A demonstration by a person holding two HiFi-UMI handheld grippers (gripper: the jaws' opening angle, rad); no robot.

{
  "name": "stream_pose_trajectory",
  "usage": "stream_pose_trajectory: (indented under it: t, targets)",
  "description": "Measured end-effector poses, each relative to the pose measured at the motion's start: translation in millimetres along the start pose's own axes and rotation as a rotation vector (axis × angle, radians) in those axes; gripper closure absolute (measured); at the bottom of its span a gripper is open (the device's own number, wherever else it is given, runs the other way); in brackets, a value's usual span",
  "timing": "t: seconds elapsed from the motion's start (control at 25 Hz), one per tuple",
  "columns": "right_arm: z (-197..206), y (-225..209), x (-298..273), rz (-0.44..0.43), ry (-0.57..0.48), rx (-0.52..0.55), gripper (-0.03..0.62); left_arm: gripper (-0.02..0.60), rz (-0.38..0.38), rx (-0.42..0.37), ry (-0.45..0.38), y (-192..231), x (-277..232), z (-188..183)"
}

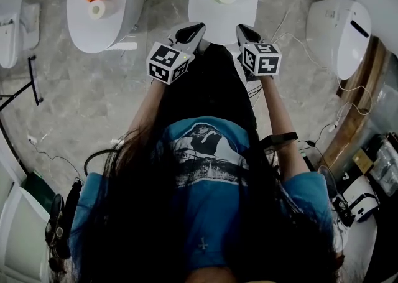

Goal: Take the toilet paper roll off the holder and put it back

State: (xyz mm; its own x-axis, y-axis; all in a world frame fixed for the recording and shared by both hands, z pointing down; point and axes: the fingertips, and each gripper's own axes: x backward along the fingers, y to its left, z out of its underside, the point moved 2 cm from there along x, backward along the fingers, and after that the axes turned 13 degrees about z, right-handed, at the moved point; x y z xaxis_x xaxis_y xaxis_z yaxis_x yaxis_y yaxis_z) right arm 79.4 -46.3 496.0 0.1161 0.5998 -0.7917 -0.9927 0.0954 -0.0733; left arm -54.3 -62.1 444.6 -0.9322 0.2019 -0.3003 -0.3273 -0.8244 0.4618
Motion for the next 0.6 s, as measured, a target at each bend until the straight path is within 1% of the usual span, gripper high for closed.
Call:
stream_pose_trajectory:
  t: [0.12,0.24,0.28,0.36,0.44,0.52,0.56,0.6]
  targets:
    - [-4,-15,-32,0.014,0.027,0.001,0.577,0.580,-0.021,0.020,0.007,15,-6,5]
    - [-5,-24,-66,-0.009,0.063,0.078,0.576,0.580,-0.058,0.039,0.018,30,-14,9]
    - [-5,-28,-78,-0.017,0.075,0.111,0.563,0.580,-0.070,0.044,0.017,36,-17,9]
    - [-7,-33,-102,-0.040,0.099,0.166,0.469,0.580,-0.091,0.051,0.013,47,-23,7]
    - [-8,-38,-126,-0.057,0.116,0.219,0.453,0.580,-0.110,0.056,0.006,58,-30,4]
    - [-6,-44,-150,-0.067,0.130,0.303,0.423,0.580,-0.125,0.063,-0.001,68,-40,3]
    - [-3,-45,-162,-0.076,0.140,0.361,0.389,0.580,-0.131,0.067,-0.003,73,-45,3]
    - [2,-46,-173,-0.088,0.151,0.429,0.341,0.580,-0.136,0.069,-0.005,78,-51,3]
